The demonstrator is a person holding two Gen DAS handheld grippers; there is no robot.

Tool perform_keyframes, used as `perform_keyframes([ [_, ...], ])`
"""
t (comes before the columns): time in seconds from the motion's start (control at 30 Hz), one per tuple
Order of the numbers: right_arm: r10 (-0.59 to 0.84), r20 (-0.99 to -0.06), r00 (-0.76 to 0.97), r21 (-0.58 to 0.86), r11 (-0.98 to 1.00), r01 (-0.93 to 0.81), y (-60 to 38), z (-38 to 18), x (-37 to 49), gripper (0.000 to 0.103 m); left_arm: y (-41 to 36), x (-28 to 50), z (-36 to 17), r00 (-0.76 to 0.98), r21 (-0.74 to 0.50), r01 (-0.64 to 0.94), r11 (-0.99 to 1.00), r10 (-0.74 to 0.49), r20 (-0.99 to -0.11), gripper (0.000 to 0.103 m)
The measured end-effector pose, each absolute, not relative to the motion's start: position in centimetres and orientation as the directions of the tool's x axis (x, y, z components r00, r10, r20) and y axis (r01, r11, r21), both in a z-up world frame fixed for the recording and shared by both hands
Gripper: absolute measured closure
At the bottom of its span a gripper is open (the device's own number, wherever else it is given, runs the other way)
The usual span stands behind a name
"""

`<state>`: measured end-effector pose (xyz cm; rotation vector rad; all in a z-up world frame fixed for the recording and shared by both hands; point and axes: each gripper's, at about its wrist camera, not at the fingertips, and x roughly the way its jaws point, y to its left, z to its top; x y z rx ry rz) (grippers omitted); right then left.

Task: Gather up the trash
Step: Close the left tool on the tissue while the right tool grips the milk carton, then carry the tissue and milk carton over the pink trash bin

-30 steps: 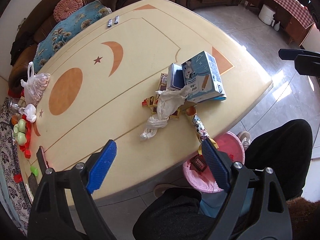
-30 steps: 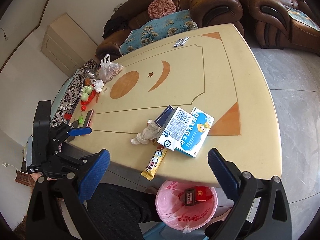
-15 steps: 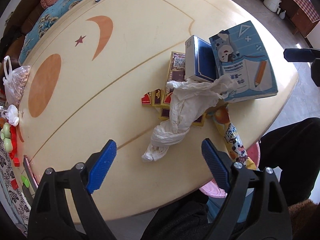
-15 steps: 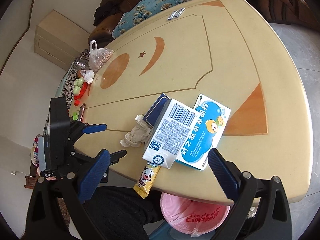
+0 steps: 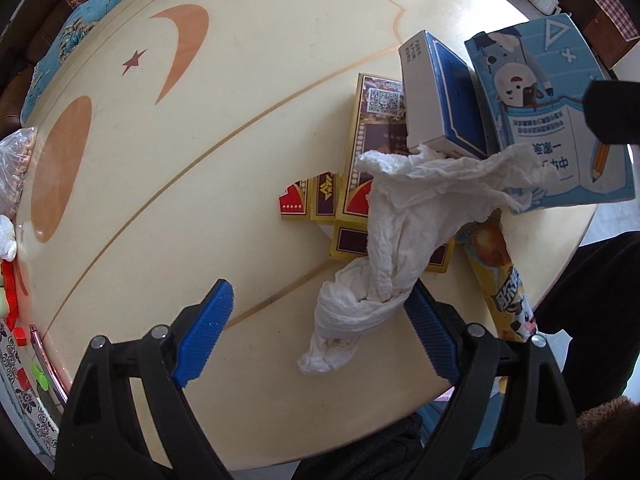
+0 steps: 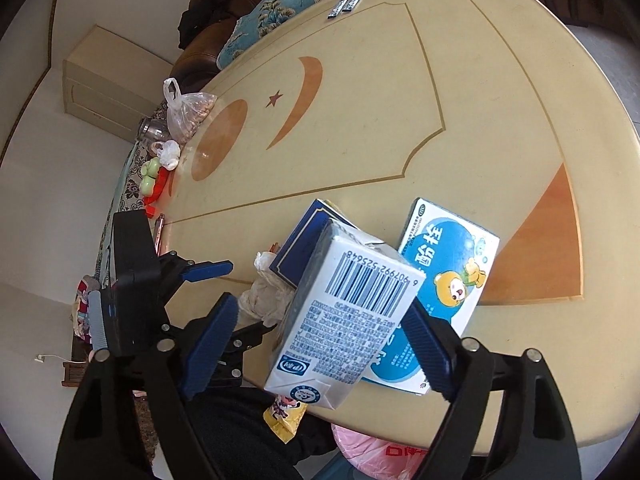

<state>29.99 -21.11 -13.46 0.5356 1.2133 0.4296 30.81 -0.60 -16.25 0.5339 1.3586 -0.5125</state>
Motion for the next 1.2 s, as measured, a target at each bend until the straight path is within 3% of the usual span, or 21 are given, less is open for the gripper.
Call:
perform_keyframes([
  [0.1, 0.583, -0.76, 0.288, 0.6, 0.799, -0.035, -20.7, -13.8, 30.3, 0.048, -0.5, 31.1, -16.4, 0.133, 0.045, 0.626, 0.778, -0.05, -0.99, 0.019],
  [0.13, 0.586, -0.759, 0.285, 0.602, 0.798, -0.037, -20.7, -13.9, 30.3, 0.053, -0.6, 31.1, -16.5, 0.128, 0.04, 0.628, 0.778, -0.052, -0.99, 0.025],
  [0.37, 0.576, -0.765, 0.289, 0.591, 0.806, -0.042, -20.6, -13.5, 30.4, 0.055, -0.5, 30.1, -16.5, 0.084, 0.0, 0.627, 0.779, -0.067, -0.994, 0.062],
  [0.63, 0.561, -0.769, 0.306, 0.574, 0.817, -0.056, -20.8, -12.8, 29.7, 0.057, 0.1, 29.8, -15.4, 0.093, -0.026, 0.593, 0.804, -0.101, -0.991, 0.069],
  [1.2, 0.482, -0.778, 0.404, 0.492, 0.866, -0.086, -22.4, -8.0, 27.4, 0.057, 3.6, 29.3, -11.6, 0.148, -0.028, 0.487, 0.873, -0.114, -0.982, 0.07],
])
